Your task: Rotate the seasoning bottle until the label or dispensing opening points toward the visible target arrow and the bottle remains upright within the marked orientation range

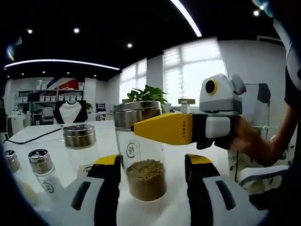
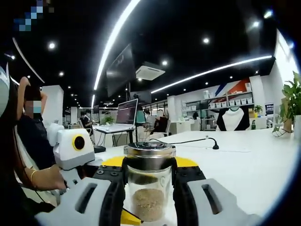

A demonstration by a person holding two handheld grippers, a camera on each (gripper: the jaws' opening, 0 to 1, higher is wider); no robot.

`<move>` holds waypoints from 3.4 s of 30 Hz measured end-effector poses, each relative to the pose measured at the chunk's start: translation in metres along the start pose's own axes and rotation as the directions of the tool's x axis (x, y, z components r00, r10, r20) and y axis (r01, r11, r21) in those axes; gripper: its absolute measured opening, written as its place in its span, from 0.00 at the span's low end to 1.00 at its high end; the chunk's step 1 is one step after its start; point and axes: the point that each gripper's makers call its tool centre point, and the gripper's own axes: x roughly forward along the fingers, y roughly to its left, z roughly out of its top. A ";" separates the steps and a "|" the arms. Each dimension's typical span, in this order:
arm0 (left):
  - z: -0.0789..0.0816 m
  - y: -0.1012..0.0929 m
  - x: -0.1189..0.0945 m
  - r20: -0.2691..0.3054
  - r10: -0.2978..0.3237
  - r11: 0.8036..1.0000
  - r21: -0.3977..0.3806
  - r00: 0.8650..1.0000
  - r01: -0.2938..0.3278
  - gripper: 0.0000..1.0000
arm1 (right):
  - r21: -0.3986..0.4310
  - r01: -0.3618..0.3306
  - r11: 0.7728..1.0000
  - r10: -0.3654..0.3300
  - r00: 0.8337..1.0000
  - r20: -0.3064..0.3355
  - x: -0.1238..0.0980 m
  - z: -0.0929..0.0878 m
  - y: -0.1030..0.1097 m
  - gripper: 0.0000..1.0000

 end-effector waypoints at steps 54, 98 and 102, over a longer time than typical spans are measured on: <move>-0.026 0.012 0.000 -0.039 0.264 0.964 0.008 0.964 -0.264 0.45 | -0.072 0.122 0.990 -0.126 0.991 -0.054 0.005 -0.017 0.016 0.38; -0.030 0.014 -0.014 -0.023 0.492 0.870 0.033 0.870 -0.492 0.45 | -0.111 0.331 0.937 -0.338 0.940 -0.053 0.008 -0.031 0.016 0.41; -0.030 0.014 -0.015 -0.013 0.498 0.867 0.016 0.867 -0.498 0.45 | -0.127 0.334 0.934 -0.342 0.938 -0.047 0.011 -0.032 0.015 0.41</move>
